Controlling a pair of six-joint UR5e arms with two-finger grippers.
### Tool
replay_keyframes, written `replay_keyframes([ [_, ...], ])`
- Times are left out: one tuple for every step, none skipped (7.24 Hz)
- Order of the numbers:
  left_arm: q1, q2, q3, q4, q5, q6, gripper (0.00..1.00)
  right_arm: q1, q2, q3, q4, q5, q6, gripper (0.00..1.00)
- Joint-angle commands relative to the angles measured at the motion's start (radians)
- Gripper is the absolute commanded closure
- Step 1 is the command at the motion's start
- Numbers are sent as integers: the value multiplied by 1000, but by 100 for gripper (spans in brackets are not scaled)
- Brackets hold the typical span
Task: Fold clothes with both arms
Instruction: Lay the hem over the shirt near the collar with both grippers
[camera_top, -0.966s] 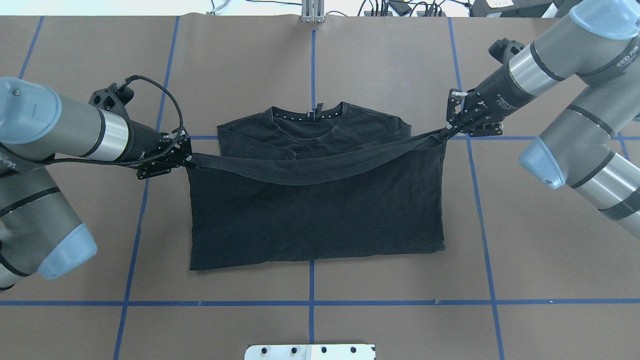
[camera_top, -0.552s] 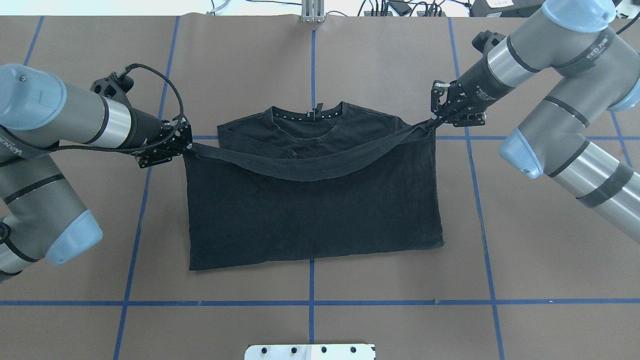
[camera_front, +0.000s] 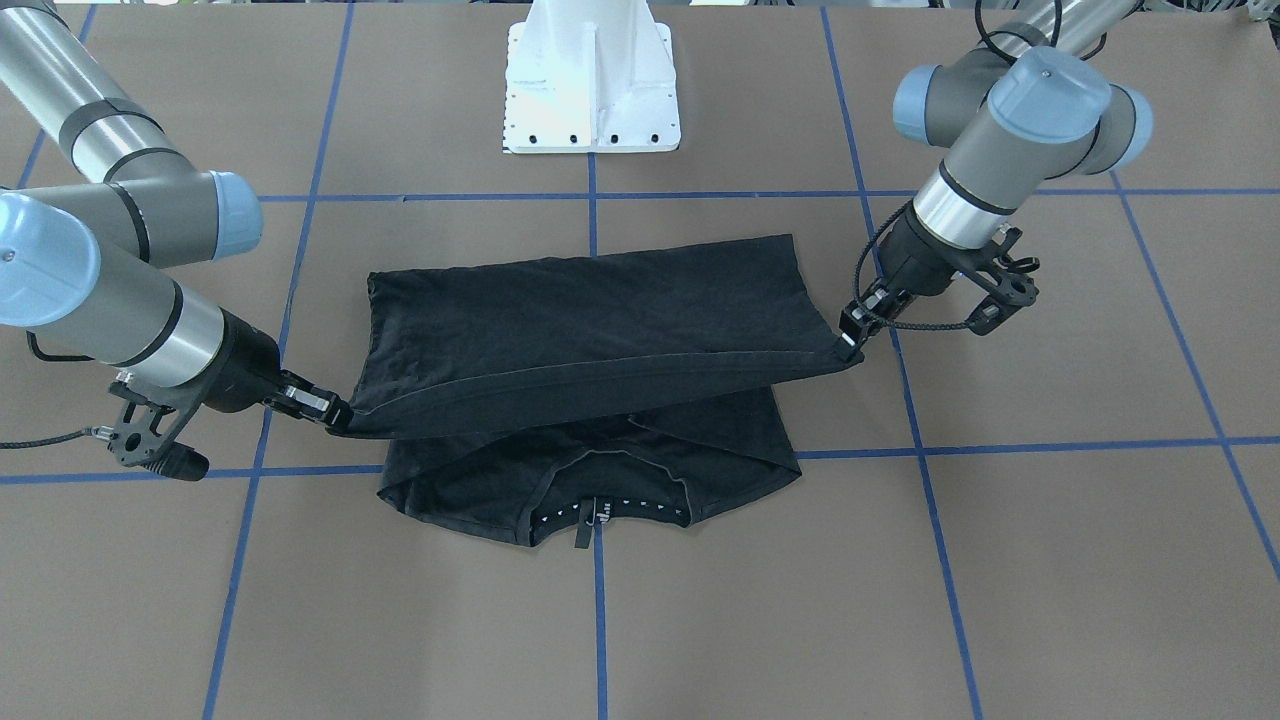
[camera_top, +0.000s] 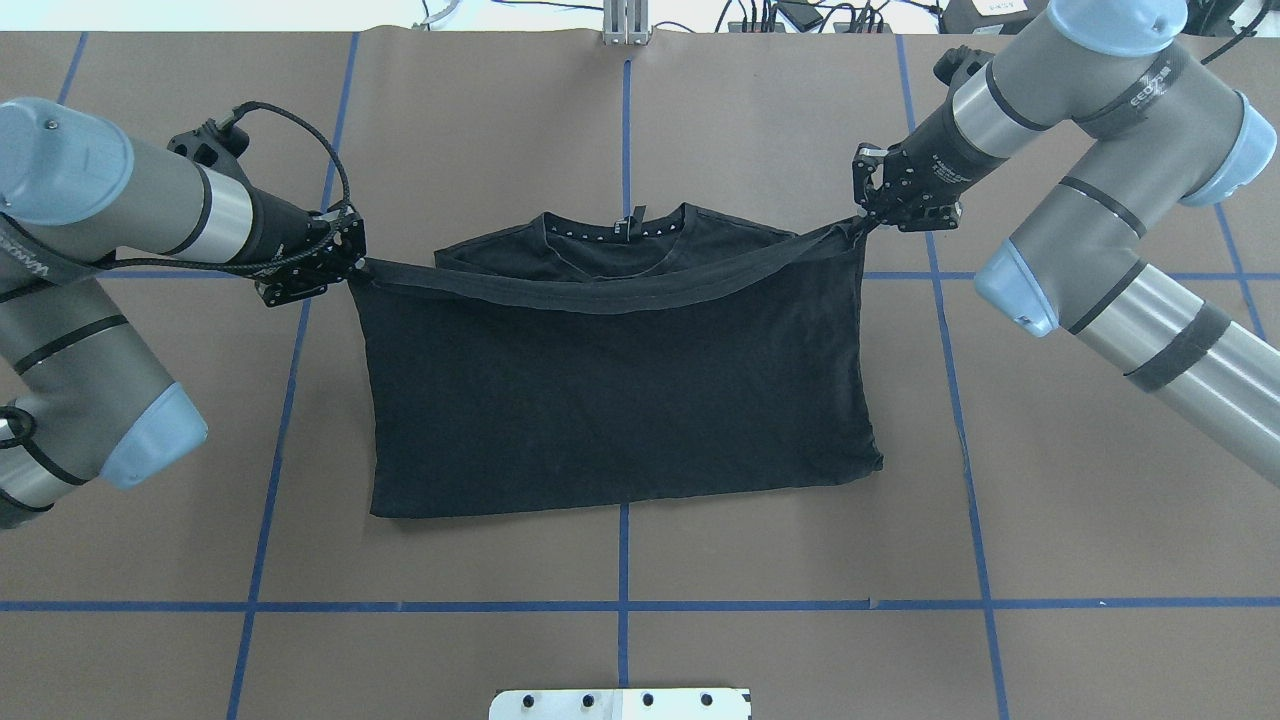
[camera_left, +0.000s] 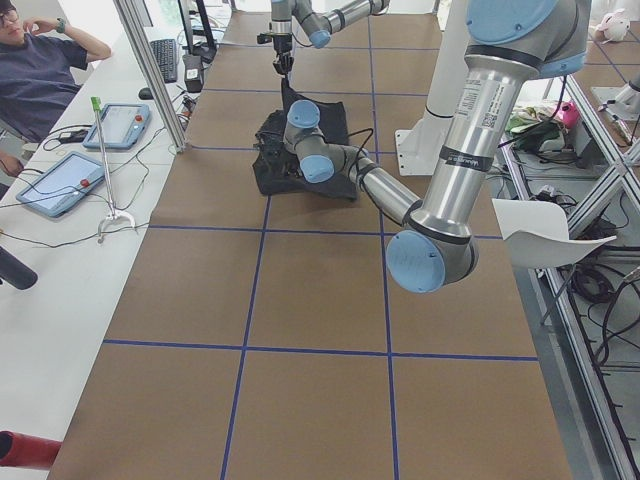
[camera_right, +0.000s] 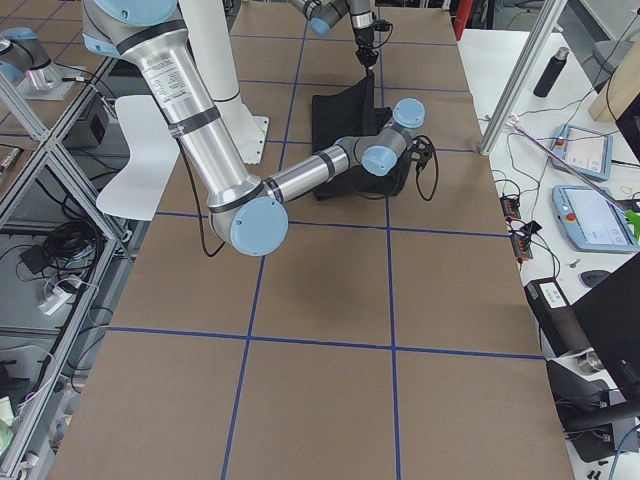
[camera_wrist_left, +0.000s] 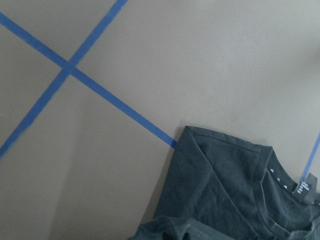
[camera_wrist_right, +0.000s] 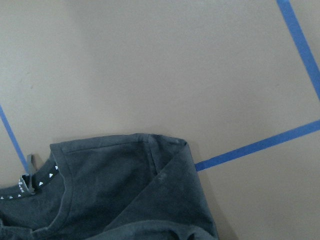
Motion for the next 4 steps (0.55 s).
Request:
replay_keyframes([
  [-3, -68, 99, -10, 3, -3, 100, 6, 13, -31, 1, -17, -2, 100],
  [-3, -100, 160, -38, 8, -6, 100, 6, 14, -37, 1, -25, -4, 100],
  [-6, -102, 192, -77, 28, -4, 100, 4, 19, -47, 1, -40, -5, 100],
  [-13, -102, 205, -88, 32, -3, 100, 4, 27, -65, 1, -41, -4, 100],
])
